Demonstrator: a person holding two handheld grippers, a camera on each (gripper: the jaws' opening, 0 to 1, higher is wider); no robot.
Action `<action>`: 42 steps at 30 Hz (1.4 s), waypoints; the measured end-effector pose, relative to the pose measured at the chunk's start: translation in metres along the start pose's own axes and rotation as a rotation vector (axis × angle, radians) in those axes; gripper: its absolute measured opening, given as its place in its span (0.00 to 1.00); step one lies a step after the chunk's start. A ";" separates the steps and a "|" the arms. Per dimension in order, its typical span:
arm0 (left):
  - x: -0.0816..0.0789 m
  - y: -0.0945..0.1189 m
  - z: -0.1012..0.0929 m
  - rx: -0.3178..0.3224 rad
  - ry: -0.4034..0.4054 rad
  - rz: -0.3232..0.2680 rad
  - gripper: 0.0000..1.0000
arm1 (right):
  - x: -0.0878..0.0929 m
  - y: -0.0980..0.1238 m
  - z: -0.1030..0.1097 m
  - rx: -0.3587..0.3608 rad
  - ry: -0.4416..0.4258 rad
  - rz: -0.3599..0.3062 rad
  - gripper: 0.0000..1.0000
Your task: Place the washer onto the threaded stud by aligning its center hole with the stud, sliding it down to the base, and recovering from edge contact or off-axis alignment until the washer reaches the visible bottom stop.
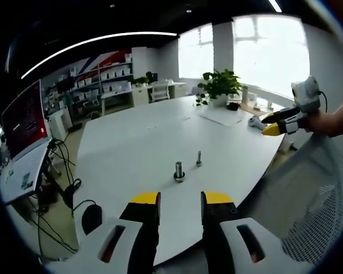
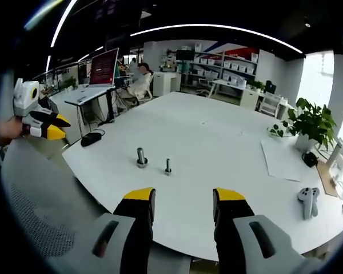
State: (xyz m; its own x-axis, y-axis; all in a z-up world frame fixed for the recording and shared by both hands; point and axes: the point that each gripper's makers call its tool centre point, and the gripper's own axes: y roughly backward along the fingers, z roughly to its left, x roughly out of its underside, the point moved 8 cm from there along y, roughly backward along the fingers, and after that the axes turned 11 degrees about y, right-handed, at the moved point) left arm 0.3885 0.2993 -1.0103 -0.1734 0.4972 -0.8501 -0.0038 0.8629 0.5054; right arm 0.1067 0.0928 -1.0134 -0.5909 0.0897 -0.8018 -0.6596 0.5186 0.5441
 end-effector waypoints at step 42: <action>0.002 -0.001 0.001 0.012 0.007 0.002 0.26 | 0.002 0.000 -0.003 0.023 -0.006 0.025 0.43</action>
State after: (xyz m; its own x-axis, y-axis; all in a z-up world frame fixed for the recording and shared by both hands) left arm 0.3893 0.2992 -1.0124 -0.1807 0.4984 -0.8479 0.0086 0.8629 0.5053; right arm 0.1048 0.0905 -1.0144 -0.6039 0.1076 -0.7897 -0.6338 0.5360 0.5577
